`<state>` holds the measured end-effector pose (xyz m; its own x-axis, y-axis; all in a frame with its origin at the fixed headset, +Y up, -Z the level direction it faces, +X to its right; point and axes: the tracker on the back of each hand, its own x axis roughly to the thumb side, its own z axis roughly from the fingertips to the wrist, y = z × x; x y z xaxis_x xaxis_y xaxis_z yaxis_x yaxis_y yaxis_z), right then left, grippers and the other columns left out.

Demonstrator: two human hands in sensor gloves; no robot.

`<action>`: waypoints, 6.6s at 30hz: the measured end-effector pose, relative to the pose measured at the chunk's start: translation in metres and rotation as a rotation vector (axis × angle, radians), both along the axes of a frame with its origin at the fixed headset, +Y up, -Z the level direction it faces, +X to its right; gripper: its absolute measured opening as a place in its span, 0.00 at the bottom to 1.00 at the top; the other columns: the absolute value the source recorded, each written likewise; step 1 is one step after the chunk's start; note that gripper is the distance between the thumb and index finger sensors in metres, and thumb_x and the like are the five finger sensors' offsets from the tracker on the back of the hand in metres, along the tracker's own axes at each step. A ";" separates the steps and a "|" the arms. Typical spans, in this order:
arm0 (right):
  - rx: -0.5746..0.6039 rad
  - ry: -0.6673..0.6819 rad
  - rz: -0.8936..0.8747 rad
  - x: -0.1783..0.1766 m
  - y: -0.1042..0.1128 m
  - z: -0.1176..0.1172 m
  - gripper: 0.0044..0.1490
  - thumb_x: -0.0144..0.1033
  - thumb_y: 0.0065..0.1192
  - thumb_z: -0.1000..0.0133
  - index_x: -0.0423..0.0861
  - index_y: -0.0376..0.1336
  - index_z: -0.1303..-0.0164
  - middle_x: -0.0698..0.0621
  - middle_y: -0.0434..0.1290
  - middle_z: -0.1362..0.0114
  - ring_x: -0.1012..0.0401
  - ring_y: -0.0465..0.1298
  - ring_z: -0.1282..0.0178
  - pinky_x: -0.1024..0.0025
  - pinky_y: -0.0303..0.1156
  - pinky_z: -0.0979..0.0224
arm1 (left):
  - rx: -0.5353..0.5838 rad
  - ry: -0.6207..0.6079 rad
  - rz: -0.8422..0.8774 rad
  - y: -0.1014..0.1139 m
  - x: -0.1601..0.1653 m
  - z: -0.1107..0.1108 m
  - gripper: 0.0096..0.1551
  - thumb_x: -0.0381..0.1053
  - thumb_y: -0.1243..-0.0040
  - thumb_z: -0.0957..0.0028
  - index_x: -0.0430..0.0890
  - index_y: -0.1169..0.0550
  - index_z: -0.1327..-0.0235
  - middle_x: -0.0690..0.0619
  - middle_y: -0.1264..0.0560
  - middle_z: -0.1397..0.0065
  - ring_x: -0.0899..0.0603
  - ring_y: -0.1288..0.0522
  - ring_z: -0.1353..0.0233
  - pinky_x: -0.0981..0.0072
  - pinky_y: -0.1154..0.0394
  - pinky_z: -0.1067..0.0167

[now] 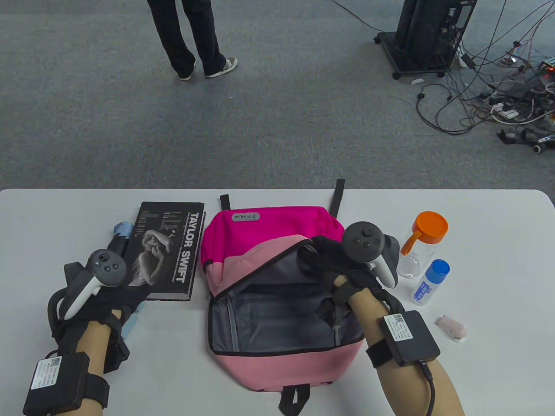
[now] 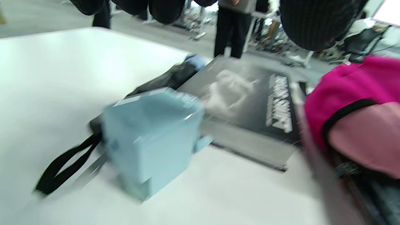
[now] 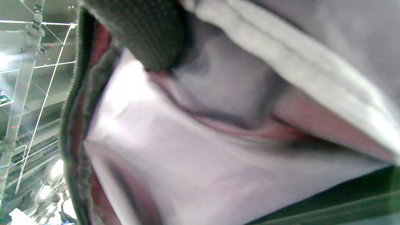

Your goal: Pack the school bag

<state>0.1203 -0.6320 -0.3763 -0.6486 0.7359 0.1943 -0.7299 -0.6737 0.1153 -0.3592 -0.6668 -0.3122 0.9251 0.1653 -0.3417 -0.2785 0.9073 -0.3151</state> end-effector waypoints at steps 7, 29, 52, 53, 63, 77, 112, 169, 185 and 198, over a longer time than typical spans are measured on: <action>-0.028 -0.010 -0.016 0.000 -0.002 -0.005 0.25 0.39 0.65 0.42 0.38 0.73 0.42 0.38 0.84 0.42 0.38 0.83 0.38 0.28 0.79 0.41 | -0.085 0.021 -0.040 -0.043 -0.010 0.006 0.71 0.71 0.45 0.48 0.30 0.64 0.18 0.22 0.63 0.13 0.14 0.63 0.17 0.20 0.53 0.24; 0.027 -0.059 -0.029 -0.002 0.019 -0.018 0.24 0.39 0.65 0.42 0.38 0.73 0.43 0.38 0.84 0.42 0.39 0.83 0.39 0.29 0.79 0.41 | 0.036 0.006 -0.407 -0.061 0.011 0.007 0.66 0.68 0.23 0.62 0.34 0.37 0.20 0.38 0.25 0.20 0.28 0.29 0.20 0.37 0.24 0.29; 0.002 -0.073 -0.012 -0.007 0.027 -0.016 0.24 0.38 0.66 0.42 0.38 0.73 0.42 0.38 0.83 0.42 0.38 0.83 0.39 0.28 0.78 0.40 | 0.289 -0.884 -0.263 -0.002 0.179 0.046 0.58 0.75 0.30 0.61 0.40 0.28 0.26 0.42 0.17 0.28 0.37 0.10 0.38 0.52 0.11 0.46; 0.001 -0.063 -0.012 -0.007 0.027 -0.016 0.24 0.38 0.66 0.42 0.38 0.73 0.42 0.38 0.83 0.42 0.38 0.83 0.39 0.28 0.78 0.40 | 0.310 -0.957 -0.169 -0.008 0.185 0.044 0.58 0.75 0.30 0.61 0.39 0.27 0.26 0.42 0.16 0.29 0.37 0.10 0.39 0.51 0.11 0.46; -0.015 -0.005 -0.057 0.004 0.022 -0.012 0.24 0.39 0.66 0.43 0.38 0.73 0.42 0.38 0.84 0.41 0.38 0.83 0.38 0.27 0.77 0.39 | 0.686 -0.815 -0.333 -0.034 0.221 0.027 0.60 0.65 0.22 0.70 0.43 0.32 0.23 0.44 0.22 0.22 0.32 0.17 0.29 0.43 0.15 0.38; 0.010 0.064 0.001 0.003 0.022 -0.008 0.24 0.38 0.67 0.43 0.38 0.73 0.42 0.38 0.83 0.41 0.38 0.83 0.38 0.27 0.77 0.38 | 0.477 -0.859 -0.689 -0.085 0.225 0.015 0.49 0.57 0.26 0.57 0.49 0.34 0.22 0.45 0.29 0.18 0.35 0.24 0.22 0.40 0.21 0.30; 0.006 0.070 -0.044 0.005 0.008 -0.006 0.25 0.39 0.66 0.43 0.38 0.73 0.42 0.38 0.83 0.41 0.38 0.83 0.38 0.27 0.77 0.39 | -0.066 -0.115 -0.326 -0.108 0.111 -0.080 0.57 0.70 0.54 0.42 0.36 0.57 0.16 0.22 0.55 0.14 0.14 0.52 0.19 0.22 0.46 0.26; 0.017 0.022 -0.057 0.001 0.024 -0.004 0.25 0.39 0.66 0.42 0.39 0.73 0.41 0.38 0.83 0.40 0.38 0.82 0.37 0.26 0.76 0.37 | 0.570 0.001 0.270 -0.032 -0.012 -0.009 0.73 0.65 0.22 0.59 0.45 0.56 0.17 0.38 0.22 0.26 0.32 0.13 0.33 0.43 0.13 0.39; 0.011 0.021 -0.062 0.001 0.020 -0.004 0.25 0.39 0.66 0.43 0.39 0.73 0.41 0.38 0.83 0.40 0.38 0.82 0.37 0.26 0.76 0.38 | 0.755 0.172 0.485 -0.056 -0.019 -0.001 0.56 0.65 0.13 0.71 0.41 0.23 0.31 0.43 0.16 0.31 0.34 0.12 0.35 0.42 0.14 0.38; 0.009 0.031 -0.060 0.001 0.019 -0.003 0.25 0.39 0.66 0.43 0.39 0.73 0.42 0.38 0.83 0.40 0.38 0.82 0.38 0.26 0.76 0.38 | 0.731 0.249 0.606 -0.067 -0.022 -0.001 0.58 0.67 0.13 0.75 0.41 0.22 0.32 0.45 0.15 0.31 0.37 0.12 0.33 0.35 0.18 0.34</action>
<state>0.1209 -0.6133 -0.3793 -0.5965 0.7716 0.2208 -0.7654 -0.6297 0.1329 -0.3810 -0.7335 -0.3135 0.5293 0.8368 -0.1398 -0.7436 0.5369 0.3985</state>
